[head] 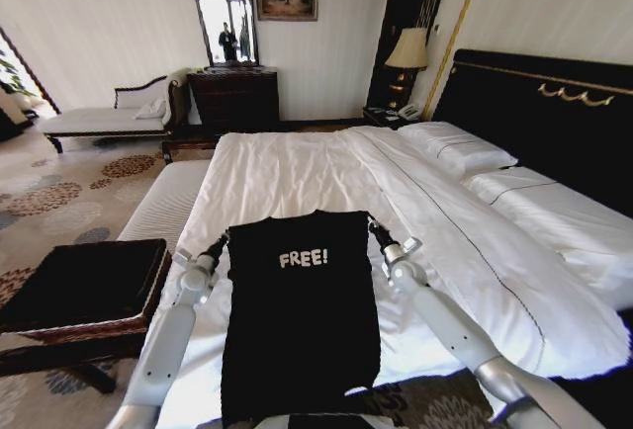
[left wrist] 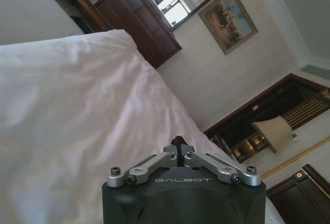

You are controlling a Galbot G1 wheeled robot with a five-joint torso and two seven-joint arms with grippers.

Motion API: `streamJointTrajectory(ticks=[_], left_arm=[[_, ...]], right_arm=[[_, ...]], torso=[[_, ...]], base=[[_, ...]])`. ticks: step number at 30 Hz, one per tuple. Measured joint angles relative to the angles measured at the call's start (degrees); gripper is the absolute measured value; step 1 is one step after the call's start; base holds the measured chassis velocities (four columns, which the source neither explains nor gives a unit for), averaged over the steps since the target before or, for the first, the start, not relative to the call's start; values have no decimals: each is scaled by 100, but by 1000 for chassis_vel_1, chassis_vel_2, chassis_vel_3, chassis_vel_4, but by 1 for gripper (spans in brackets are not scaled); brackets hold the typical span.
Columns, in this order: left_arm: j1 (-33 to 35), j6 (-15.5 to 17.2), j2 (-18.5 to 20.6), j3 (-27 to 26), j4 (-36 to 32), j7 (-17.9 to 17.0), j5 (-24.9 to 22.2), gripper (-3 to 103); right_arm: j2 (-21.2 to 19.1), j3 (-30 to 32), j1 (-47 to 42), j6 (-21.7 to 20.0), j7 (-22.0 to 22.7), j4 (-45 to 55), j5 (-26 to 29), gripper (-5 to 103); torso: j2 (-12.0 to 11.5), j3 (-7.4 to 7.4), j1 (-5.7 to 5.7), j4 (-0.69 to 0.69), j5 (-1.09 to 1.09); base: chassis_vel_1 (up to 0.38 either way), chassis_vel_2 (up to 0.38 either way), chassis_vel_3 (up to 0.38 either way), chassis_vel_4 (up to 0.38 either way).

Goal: Fold the clothes on the bed and place them into the basket.

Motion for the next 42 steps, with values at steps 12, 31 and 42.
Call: streamJointTrajectory(ticks=[12, 31, 42], left_arm=[[-1658, 76, 414, 682, 680, -131, -281, 1], [-841, 169, 1075, 937, -130, -75, -558, 1], [877, 223, 1431, 542, -1013, -78, -182, 1]], right_arm=[[-133, -997, 1322, 188, -392, -412, 525, 0], [-402, -1356, 1145, -276, 931, 273, 505, 0], [-908, -593, -560, -325, 1199, 1266, 76, 0]], torso=[[0, 0, 1, 0, 2], [0, -1, -1, -1, 3], [0, -2, -2, 0, 1]], base=[[0, 0, 0, 0], [0, 0, 0, 0], [0, 0, 0, 0]])
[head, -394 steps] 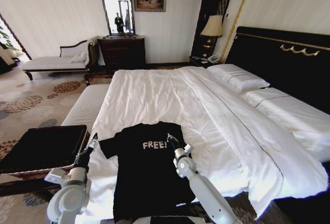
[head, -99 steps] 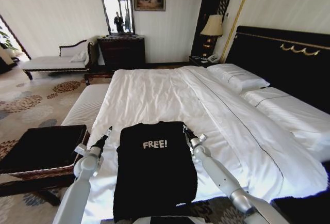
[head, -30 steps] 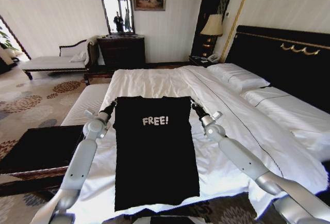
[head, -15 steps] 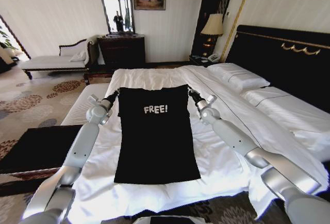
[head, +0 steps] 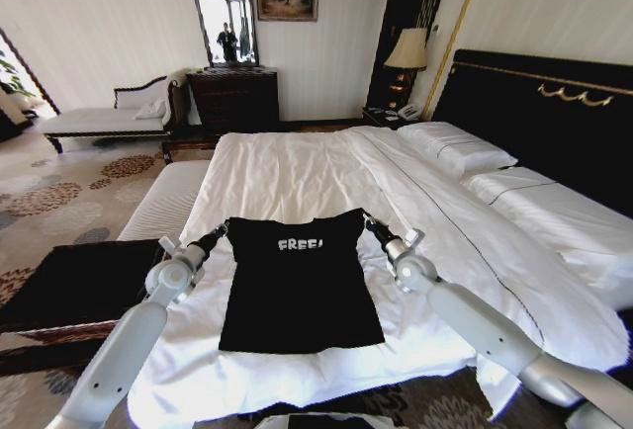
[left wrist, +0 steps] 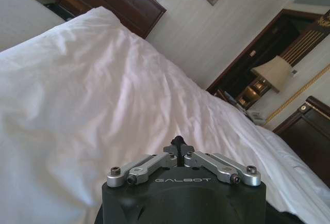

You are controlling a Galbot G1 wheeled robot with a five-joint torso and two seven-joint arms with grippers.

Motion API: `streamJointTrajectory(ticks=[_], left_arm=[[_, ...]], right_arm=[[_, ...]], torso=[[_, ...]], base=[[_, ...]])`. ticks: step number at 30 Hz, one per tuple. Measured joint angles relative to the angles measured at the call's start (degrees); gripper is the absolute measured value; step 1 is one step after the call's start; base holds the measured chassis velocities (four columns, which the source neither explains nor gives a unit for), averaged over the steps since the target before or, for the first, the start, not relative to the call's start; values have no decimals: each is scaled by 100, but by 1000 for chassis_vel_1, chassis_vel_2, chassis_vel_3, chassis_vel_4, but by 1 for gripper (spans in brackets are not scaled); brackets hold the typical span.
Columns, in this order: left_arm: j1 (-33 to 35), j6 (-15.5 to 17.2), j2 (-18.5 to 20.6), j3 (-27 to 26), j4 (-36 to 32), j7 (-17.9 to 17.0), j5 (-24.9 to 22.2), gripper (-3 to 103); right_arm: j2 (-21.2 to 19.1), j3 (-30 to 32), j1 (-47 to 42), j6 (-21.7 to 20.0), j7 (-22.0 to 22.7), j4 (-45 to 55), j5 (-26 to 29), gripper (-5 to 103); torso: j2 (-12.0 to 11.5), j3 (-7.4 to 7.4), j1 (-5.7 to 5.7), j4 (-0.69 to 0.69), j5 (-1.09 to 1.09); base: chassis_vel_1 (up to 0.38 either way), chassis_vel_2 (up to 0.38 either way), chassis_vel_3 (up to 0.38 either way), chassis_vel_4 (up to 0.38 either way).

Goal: Fold the clothes on the bed and place them into the basket.

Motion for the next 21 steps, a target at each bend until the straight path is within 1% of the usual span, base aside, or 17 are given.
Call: streamJointTrajectory(ticks=[1, 2, 3, 6, 7, 9, 11, 12, 13, 15, 16, 18, 19, 21], left_arm=[[158, 14, 1, -49, -124, -36, 38, 1], [158, 14, 1, -49, -124, -36, 38, 1], [446, 33, -14, -139, -365, -58, 119, 1], [899, 53, -159, -328, -725, -72, 221, 1], [899, 53, -159, -328, -725, -72, 221, 1], [1111, 58, -263, -445, -864, -95, 236, 1], [1440, 62, -390, -568, -975, -100, 387, 1], [1440, 62, -390, -568, -975, -100, 387, 1], [1585, 64, -431, -619, -1004, -99, 476, 1], [1899, 73, -506, -768, -1081, -103, 619, 1], [1899, 73, -506, -768, -1081, -103, 619, 1], [2206, 100, -574, -907, -1223, -118, 699, 1], [2206, 100, -574, -907, -1223, -118, 699, 1], [2444, 134, -646, -980, -1336, -127, 833, 1]], right_arm=[[-31, 84, -209, 4, 20, 100, -80, 0], [-31, 84, -209, 4, 20, 100, -80, 0], [-98, 216, -527, 8, 68, 288, -151, 0], [-219, 552, -1106, -29, 250, 690, -150, 0], [-219, 552, -1106, -29, 250, 690, -150, 0], [-291, 697, -1368, -32, 280, 861, -160, 0], [-350, 850, -1730, -32, 297, 1061, -220, 0], [-350, 850, -1730, -32, 297, 1061, -220, 0], [-356, 914, -1900, -29, 310, 1139, -271, 0], [-354, 1043, -2293, 0, 341, 1317, -417, 0], [-354, 1043, -2293, 0, 341, 1317, -417, 0], [-345, 1151, -2633, 35, 359, 1458, -561, 0], [-345, 1151, -2633, 35, 359, 1458, -561, 0], [-328, 1227, -2903, 69, 359, 1517, -672, 0]], torso=[[0, 1, 1, 0, 0], [0, 1, 1, 0, 0], [0, 1, 2, 0, 2], [0, 0, 0, -1, 1], [0, 0, 0, -1, 1], [1, 0, 0, -1, 1], [0, 1, 1, 0, 0], [0, 1, 1, 0, 0], [1, 2, 2, 2, 0], [0, 1, 2, 0, 1], [0, 1, 2, 0, 1], [1, 1, 1, 1, 0], [1, 1, 1, 1, 0], [1, 1, 1, 0, 1]], base=[[0, 0, 0, 0], [0, 0, 0, 0], [0, 0, 0, 0], [0, 0, 0, 0], [0, 0, 0, 0], [0, 0, 0, 0], [0, 0, 0, 0], [0, 0, 0, 0], [0, 0, 0, 0], [0, 0, 0, 0], [0, 0, 0, 0], [0, 0, 0, 0], [0, 0, 0, 0], [0, 0, 0, 0]])
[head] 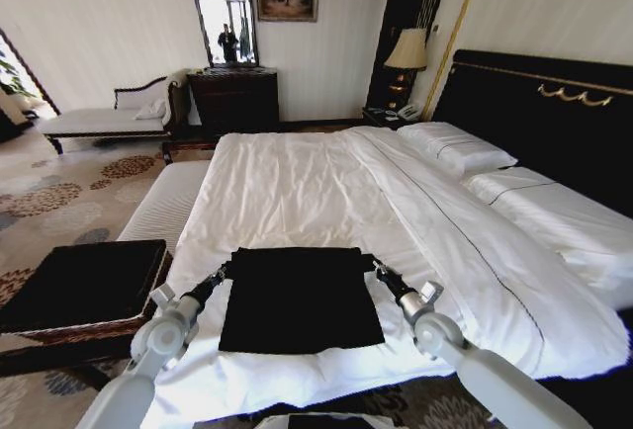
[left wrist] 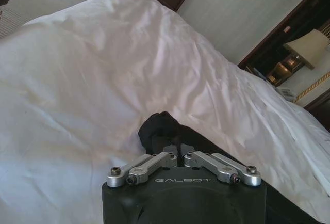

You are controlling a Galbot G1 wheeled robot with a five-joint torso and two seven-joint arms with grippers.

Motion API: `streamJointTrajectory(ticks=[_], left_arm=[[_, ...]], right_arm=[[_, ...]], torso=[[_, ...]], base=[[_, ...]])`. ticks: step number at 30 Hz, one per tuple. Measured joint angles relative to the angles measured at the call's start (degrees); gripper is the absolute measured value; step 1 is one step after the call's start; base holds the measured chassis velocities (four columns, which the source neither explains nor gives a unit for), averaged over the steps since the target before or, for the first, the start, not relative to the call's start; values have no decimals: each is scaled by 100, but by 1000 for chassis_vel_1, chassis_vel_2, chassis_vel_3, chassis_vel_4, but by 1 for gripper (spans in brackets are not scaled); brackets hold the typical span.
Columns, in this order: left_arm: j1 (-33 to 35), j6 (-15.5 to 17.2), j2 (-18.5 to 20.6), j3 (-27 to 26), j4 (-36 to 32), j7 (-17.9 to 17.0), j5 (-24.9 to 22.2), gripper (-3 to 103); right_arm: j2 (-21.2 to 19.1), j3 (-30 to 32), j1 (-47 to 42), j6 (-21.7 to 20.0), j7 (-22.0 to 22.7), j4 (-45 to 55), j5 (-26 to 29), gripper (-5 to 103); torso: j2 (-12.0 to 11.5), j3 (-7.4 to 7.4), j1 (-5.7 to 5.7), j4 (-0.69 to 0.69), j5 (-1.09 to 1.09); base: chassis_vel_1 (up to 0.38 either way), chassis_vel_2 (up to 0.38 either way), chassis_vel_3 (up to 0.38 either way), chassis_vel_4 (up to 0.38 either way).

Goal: Fold the clothes on the bed and place them into the basket.

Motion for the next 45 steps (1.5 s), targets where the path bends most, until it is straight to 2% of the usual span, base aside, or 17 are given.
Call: streamJointTrajectory(ticks=[2, 8, 19, 27, 29, 30, 31, 32, 33, 35, 37, 38, 39, 40, 42, 45], left_arm=[[222, 76, -83, -21, -40, -50, 280, 1], [410, 394, -194, -37, -98, -404, 424, 1], [582, 597, -161, -65, -169, -451, 506, 1], [695, 610, -274, -44, -258, -404, 677, 1], [727, 601, -285, -47, -298, -365, 695, -2], [759, 595, -294, -54, -335, -342, 716, 3], [837, 585, -316, -71, -421, -319, 777, 8], [883, 576, -330, -87, -468, -316, 827, 13], [936, 557, -348, -115, -531, -313, 914, 18], [963, 544, -356, -135, -567, -311, 965, 18], [1091, 514, -394, -295, -900, -297, 1050, 29], [1119, 514, -405, -391, -1093, -297, 975, 34], [1119, 514, -405, -391, -1093, -297, 975, 34], [1120, 515, -407, -451, -1194, -297, 916, 34], [957, 487, -392, -671, -1410, -265, 631, 45], [525, 371, -348, -756, -1162, -247, 410, 57]], right_arm=[[50, 36, -201, 47, -6, -23, -120, 0], [116, 27, -501, 109, -13, -95, -303, 0], [108, 154, -758, 110, 59, 86, -541, 0], [155, 120, -747, 94, 104, 5, -751, 0], [151, 119, -771, 91, 135, 53, -766, 0], [144, 122, -796, 89, 169, 96, -780, 0], [127, 152, -856, 88, 243, 187, -812, 11], [112, 184, -893, 88, 281, 242, -828, 11], [91, 236, -945, 88, 326, 320, -837, 16], [78, 273, -976, 88, 354, 374, -837, 16], [18, 491, -1107, 87, 459, 612, -837, 27], [-7, 619, -1139, 87, 491, 711, -843, 32], [-7, 619, -1139, 87, 491, 711, -843, 32], [-13, 674, -1140, 90, 502, 744, -852, 38], [15, 911, -1006, 134, 547, 799, -902, 48], [156, 966, -663, 168, 577, 658, -912, 59]], torso=[[0, 0, 0, 0, 0], [0, 1, 1, -1, 0], [-1, 1, 2, 0, -1], [-1, 2, 2, 0, 0], [-1, 2, 2, 0, 0], [-1, 2, 2, 0, 0], [-1, 2, 1, 0, 0], [-1, 1, 1, 0, 0], [-1, 1, 1, 0, -1], [-1, 2, 1, 0, -1], [-1, 2, 1, 0, -1], [-1, 2, 1, 0, -1], [-1, 2, 1, 0, -1], [-1, 2, 1, 0, -1], [-1, 1, 0, 0, 0], [-1, 1, 0, 0, 2]], base=[[0, 0, 0, 0], [0, 0, 0, 0], [0, 0, 0, 0], [0, 0, 0, 0], [0, 0, 0, 0], [0, 0, 0, 0], [0, 0, 0, 0], [0, 0, 0, 0], [0, 0, 0, 0], [0, 0, 0, 0], [0, 0, 0, 0], [0, 0, 0, 0], [0, 0, 0, 0], [0, 0, 0, 0], [0, 0, 0, 0], [0, 0, 0, 0]])
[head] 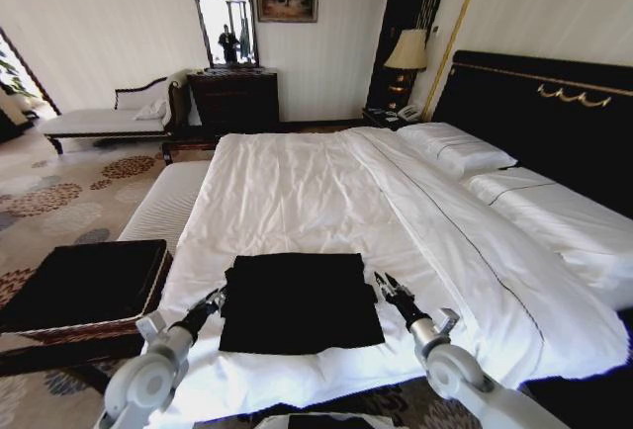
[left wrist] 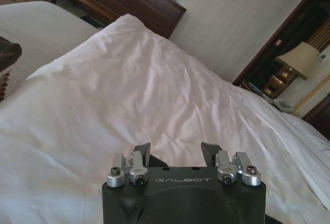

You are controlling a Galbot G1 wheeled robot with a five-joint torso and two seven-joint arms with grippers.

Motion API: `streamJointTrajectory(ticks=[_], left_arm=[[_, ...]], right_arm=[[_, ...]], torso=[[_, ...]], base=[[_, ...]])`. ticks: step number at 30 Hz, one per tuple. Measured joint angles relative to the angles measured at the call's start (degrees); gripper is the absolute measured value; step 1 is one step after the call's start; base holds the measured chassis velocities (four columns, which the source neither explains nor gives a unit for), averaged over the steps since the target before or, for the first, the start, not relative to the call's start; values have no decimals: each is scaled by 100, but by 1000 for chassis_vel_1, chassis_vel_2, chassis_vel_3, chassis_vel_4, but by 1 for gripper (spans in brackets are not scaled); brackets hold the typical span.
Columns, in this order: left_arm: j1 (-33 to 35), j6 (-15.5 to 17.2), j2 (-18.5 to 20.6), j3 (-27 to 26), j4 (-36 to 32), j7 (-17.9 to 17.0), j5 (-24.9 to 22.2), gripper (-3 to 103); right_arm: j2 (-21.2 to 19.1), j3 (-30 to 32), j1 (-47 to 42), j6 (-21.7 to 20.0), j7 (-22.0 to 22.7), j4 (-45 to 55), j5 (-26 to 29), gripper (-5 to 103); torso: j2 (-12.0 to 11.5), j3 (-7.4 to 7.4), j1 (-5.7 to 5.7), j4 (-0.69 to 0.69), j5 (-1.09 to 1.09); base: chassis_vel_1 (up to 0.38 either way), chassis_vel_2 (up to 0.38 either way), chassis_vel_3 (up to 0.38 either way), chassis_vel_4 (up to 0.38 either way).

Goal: Fold the clothes on the bed and place them into the basket.

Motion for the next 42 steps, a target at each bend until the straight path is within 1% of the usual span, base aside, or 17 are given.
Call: streamJointTrajectory(ticks=[1, 2, 3, 4, 7, 9, 11, 12, 14, 21, 28, 32, 34, 36, 38, 39, 42], left_arm=[[-290, -37, 6, 69, 302, -12, -27, 62], [-565, -56, -1, 190, 604, -14, -5, 68], [-783, -59, -18, 305, 851, -6, 35, 68], [-783, -59, -18, 305, 851, -6, 35, 68], [-1777, -70, -123, 781, 2032, 75, 198, 84], [-2214, -78, -168, 986, 2547, 160, 188, 93], [-2329, -84, -177, 1044, 2689, 179, 178, 93], [-2686, -98, -207, 1249, 3107, 282, 137, 97], [-2940, -123, -226, 1428, 3411, 396, 138, 99], [-3357, -184, -390, 1867, 3956, 576, 340, 100], [-3188, -257, -492, 1831, 4022, 739, 522, 95], [-3159, -359, -533, 1801, 4110, 906, 521, 101], [-3157, -399, -615, 1769, 4143, 945, 511, 96], [-3151, -406, -644, 1755, 4144, 946, 509, 96], [-3128, -411, -665, 1735, 4141, 946, 508, 86], [-3128, -411, -665, 1735, 4141, 946, 508, 86], [-3082, -416, -642, 1707, 4133, 947, 504, 70]], right_arm=[[102, -17, 191, 2, 14, -118, 7, 65], [225, -51, 365, 3, 19, -248, 20, 65], [307, -73, 452, 3, 19, -323, 25, 70], [307, -73, 452, 3, 19, -323, 25, 70], [649, -205, 678, -9, 22, -622, 30, 86], [755, -271, 698, -13, 13, -744, 2, 91], [778, -283, 699, -13, 11, -777, -9, 91], [868, -328, 712, -12, -17, -923, -67, 99], [940, -341, 729, -1, -37, -1058, -120, 99], [1035, -329, 700, 15, -66, -1185, -164, 100], [999, -275, 652, 27, -79, -1217, -166, 100], [988, -282, 644, 31, -83, -1217, -184, 100], [974, -296, 639, 32, -83, -1217, -199, 100], [967, -299, 636, 32, -83, -1216, -201, 100], [955, -300, 635, 32, -83, -1208, -205, 100], [955, -300, 635, 32, -83, -1208, -205, 100], [942, -299, 637, 32, -83, -1193, -209, 100]], torso=[[0, 0, 1, 2, -2], [0, 1, 1, 3, -4], [-1, 1, 2, 3, -4], [-1, 1, 2, 3, -4], [-2, 2, 2, -1, -4], [-2, 1, 2, -2, -3], [-2, 1, 2, -2, -3], [-2, 1, 2, -2, -3], [-2, 1, 2, 0, -3], [-2, 1, 2, 0, -2], [0, 0, 0, 1, -1], [-1, 0, 1, 2, -1], [-1, 0, 1, 1, -2], [-1, 0, 1, 0, -2], [-1, 0, 1, 0, -2], [-1, 0, 1, 0, -2], [-1, 0, 1, 0, -2]], base=[[0, 0, 0, 0], [0, 0, 0, 0], [0, 0, 0, 0], [0, 0, 0, 0], [0, 0, 0, 0], [0, 0, 0, 0], [0, 0, 0, 0], [0, 0, 0, 0], [0, 0, 0, 0], [0, 0, 0, 0], [0, 0, 0, 0], [0, 0, 0, 0], [0, 0, 0, 0], [0, 0, 0, 0], [0, 0, 0, 0], [0, 0, 0, 0], [0, 0, 0, 0]])
